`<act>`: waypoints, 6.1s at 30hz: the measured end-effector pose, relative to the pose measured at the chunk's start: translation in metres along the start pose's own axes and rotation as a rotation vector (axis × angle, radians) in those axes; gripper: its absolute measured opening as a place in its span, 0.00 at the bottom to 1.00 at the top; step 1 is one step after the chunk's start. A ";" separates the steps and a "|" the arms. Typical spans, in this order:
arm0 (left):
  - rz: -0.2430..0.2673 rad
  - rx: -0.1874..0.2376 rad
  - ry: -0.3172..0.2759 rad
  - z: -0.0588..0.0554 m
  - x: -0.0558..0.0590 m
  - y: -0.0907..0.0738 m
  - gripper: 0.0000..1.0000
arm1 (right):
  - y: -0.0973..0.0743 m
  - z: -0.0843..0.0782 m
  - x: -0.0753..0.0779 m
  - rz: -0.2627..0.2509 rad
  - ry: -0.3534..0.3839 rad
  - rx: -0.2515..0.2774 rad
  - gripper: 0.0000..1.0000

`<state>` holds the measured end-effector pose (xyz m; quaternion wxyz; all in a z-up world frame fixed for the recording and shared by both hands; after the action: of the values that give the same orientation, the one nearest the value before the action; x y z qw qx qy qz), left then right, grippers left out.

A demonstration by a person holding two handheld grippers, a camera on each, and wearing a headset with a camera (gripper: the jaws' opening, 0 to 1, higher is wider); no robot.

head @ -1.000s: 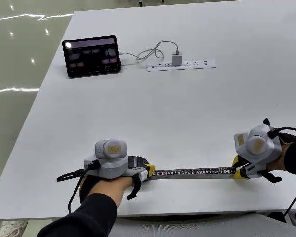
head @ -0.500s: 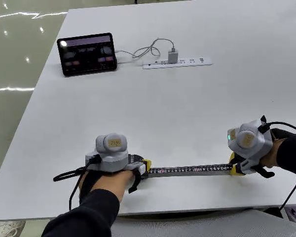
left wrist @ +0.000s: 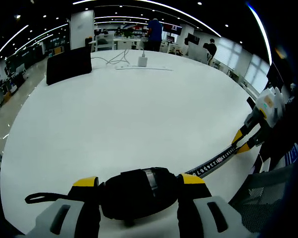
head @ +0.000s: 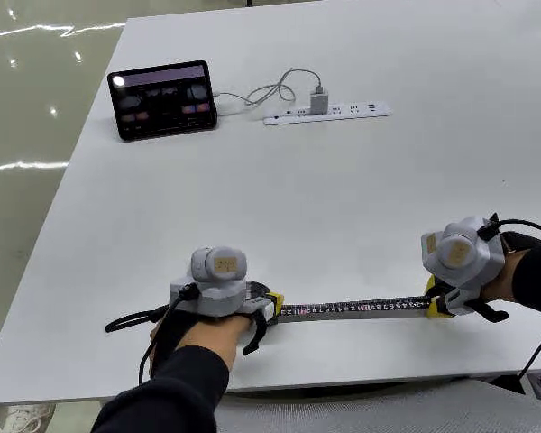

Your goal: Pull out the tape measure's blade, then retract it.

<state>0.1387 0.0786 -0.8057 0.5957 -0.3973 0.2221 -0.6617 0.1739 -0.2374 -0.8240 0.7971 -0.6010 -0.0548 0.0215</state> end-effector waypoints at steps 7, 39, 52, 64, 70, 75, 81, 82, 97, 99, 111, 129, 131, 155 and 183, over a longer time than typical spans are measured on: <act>-0.005 0.007 -0.003 0.000 -0.001 0.000 0.59 | -0.001 0.002 -0.001 -0.003 0.004 0.001 0.11; 0.000 0.012 0.021 -0.002 -0.001 0.000 0.59 | 0.003 0.014 0.000 -0.013 -0.013 0.025 0.11; 0.001 0.017 0.022 -0.003 -0.001 0.000 0.60 | 0.006 0.021 0.001 -0.005 -0.040 0.029 0.11; -0.004 0.019 0.022 -0.003 -0.001 0.000 0.60 | 0.008 0.029 0.001 -0.013 -0.025 0.026 0.11; -0.004 0.019 0.019 -0.003 -0.001 0.000 0.60 | 0.008 0.031 0.001 -0.016 -0.025 0.029 0.11; -0.005 0.020 0.021 -0.003 -0.001 0.000 0.60 | 0.009 0.034 0.001 -0.013 -0.028 0.028 0.11; -0.007 0.020 0.023 -0.003 -0.001 0.000 0.60 | 0.010 0.038 0.002 -0.012 -0.028 0.029 0.11; -0.008 0.020 0.022 -0.003 -0.001 0.000 0.60 | 0.010 0.039 0.002 -0.014 -0.028 0.030 0.11; -0.015 0.022 0.025 -0.003 -0.002 0.000 0.60 | 0.015 0.050 0.002 -0.019 -0.035 0.049 0.11; -0.015 0.023 0.025 -0.003 -0.002 0.000 0.60 | 0.016 0.052 0.002 -0.021 -0.034 0.052 0.11; -0.020 0.027 0.031 -0.003 -0.002 0.000 0.60 | 0.018 0.061 0.001 -0.025 -0.028 0.066 0.11; -0.015 0.037 0.039 -0.004 -0.001 -0.001 0.60 | 0.022 0.072 0.003 -0.032 -0.034 0.083 0.11; -0.016 0.037 0.038 -0.004 -0.002 -0.001 0.60 | 0.023 0.073 0.003 -0.034 -0.034 0.086 0.11; -0.024 0.039 0.040 -0.005 -0.001 0.000 0.60 | 0.027 0.086 0.005 -0.030 -0.059 0.112 0.11; -0.027 0.040 0.041 -0.004 -0.002 0.000 0.60 | 0.032 0.100 0.008 -0.027 -0.064 0.129 0.11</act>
<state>0.1358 0.0799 -0.8089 0.5900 -0.3748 0.2155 -0.6819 0.1718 -0.1322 -0.8265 0.8321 -0.5468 -0.0868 0.0334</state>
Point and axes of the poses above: the centre of the closed fingertips' face, and the gripper's own axes: y roughly forward along the fingers, x roughly to its right, z roughly out of its top, the point moved 9 cm from there along -y, roughly backward along the fingers, and after that the axes turned 15 degrees about -y, right-handed, at the moved point
